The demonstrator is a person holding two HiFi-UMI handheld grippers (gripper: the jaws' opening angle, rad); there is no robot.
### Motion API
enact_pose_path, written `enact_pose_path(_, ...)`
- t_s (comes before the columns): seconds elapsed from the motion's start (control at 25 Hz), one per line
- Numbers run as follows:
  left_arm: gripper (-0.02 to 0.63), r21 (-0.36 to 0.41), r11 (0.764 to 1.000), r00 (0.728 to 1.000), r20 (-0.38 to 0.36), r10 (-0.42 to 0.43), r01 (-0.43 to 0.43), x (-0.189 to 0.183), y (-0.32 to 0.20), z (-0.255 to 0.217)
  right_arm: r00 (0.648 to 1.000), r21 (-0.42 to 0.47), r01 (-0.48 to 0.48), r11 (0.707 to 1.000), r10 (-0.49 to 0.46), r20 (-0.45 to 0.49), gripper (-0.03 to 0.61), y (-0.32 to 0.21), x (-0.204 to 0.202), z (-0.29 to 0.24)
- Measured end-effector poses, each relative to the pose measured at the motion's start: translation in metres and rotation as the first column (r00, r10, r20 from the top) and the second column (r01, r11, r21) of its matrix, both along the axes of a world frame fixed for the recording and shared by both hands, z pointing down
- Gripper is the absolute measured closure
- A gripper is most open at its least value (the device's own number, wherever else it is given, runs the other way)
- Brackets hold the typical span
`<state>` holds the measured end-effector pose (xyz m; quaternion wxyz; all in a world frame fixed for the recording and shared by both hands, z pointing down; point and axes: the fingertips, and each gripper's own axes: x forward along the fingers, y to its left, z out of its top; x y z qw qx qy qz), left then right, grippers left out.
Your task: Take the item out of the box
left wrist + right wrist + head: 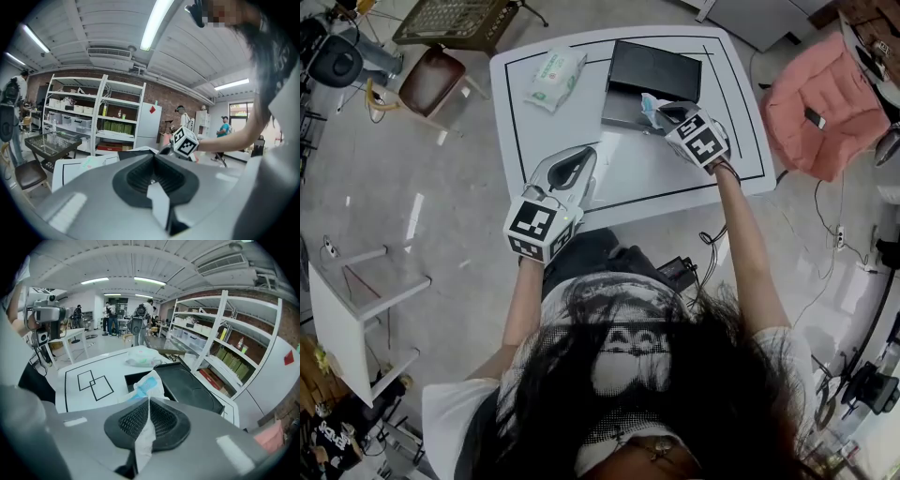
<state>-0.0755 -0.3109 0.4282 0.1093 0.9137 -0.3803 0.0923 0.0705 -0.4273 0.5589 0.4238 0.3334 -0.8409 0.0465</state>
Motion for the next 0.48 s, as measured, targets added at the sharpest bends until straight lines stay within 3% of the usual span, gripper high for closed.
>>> enact_pose_path(0.48,0.614,0.009,0.999,0.999,0.026,0.032,-0.032,0.030,0.028,-0.008,0.982,0.187,-0.085,0.979,0.050,0.182,0.566,0.062,0.003,-0.080)
